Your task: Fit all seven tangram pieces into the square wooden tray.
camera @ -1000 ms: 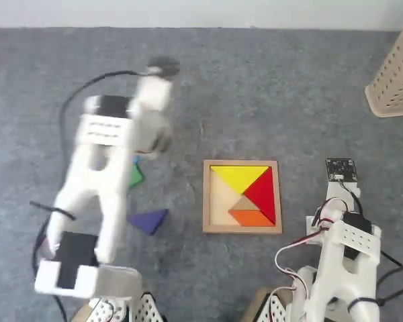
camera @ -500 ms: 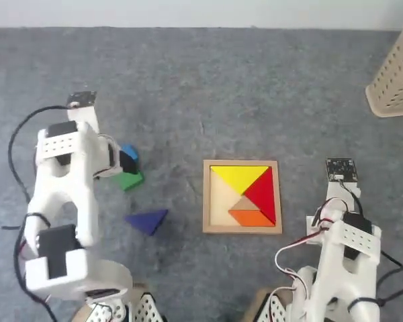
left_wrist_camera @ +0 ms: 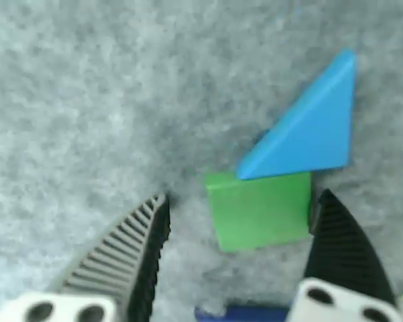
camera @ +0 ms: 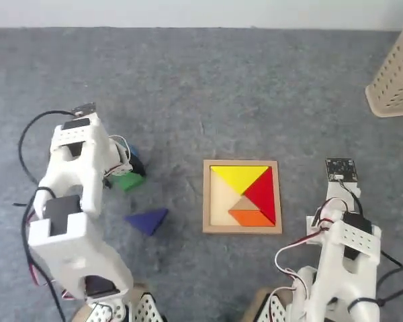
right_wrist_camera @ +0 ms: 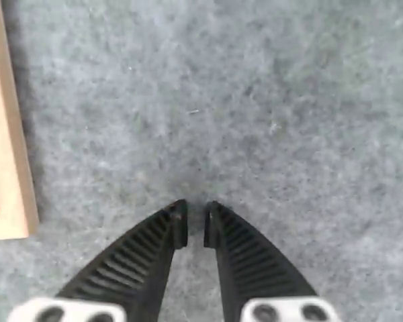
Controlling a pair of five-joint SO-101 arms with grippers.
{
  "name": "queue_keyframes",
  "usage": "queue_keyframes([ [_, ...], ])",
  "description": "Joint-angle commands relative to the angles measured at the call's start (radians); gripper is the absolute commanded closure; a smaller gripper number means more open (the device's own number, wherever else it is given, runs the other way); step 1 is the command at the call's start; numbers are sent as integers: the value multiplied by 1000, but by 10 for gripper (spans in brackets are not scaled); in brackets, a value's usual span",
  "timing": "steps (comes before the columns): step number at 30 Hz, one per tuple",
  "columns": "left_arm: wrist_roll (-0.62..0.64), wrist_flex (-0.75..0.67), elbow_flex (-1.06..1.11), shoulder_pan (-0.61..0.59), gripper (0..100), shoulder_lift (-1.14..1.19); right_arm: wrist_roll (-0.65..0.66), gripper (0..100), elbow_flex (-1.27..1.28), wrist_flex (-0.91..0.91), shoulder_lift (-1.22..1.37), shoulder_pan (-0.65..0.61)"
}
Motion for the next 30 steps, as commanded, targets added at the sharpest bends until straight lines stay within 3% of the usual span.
queue_keyframes([
  [1,6,-23,-31,-9,719,11,-2,915,-5,-10,-30,-16],
  [8,2,-74,-30,-6,908,32,-2,914,-5,-10,-30,-15],
  [12,-74,-71,-30,-5,988,31,-2,914,-5,-10,-28,-15],
  [24,-222,172,-216,38,988,29,-2,914,-5,-12,-28,-16],
  [30,-233,193,-222,98,987,29,-2,914,-5,-12,-28,-16],
])
